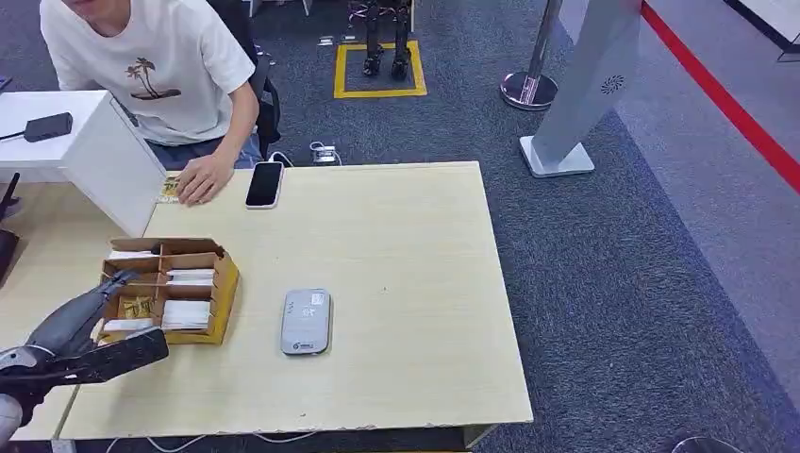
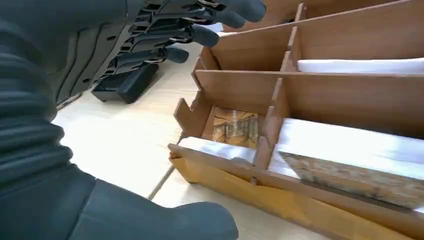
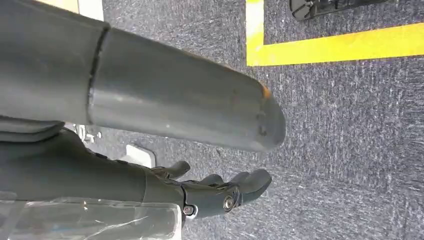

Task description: Pass the card to the sensor for recognition and then transmit it.

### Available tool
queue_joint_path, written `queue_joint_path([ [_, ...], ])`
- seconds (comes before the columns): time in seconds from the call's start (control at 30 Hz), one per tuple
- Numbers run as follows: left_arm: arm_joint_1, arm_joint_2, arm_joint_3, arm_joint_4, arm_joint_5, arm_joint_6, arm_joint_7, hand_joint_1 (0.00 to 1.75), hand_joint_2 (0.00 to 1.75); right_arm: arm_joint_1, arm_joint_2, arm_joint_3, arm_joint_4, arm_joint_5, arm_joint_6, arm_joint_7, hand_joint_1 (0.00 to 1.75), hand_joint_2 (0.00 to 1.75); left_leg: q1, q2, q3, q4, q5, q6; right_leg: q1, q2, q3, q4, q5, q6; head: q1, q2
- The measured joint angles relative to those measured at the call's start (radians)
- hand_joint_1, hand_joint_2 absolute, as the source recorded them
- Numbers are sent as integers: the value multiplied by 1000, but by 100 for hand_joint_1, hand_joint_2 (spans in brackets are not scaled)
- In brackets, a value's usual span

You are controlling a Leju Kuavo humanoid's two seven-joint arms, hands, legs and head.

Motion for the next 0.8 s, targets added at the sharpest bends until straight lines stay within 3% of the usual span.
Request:
queue_joint_path([
  [0.8, -28, 22, -14, -1, 13, -32, 22, 0, 175, -15, 0, 0, -8, 31, 9, 14, 0, 0, 0, 0, 0, 0, 0, 0, 0, 0, 0, 0, 0, 0, 0, 0],
])
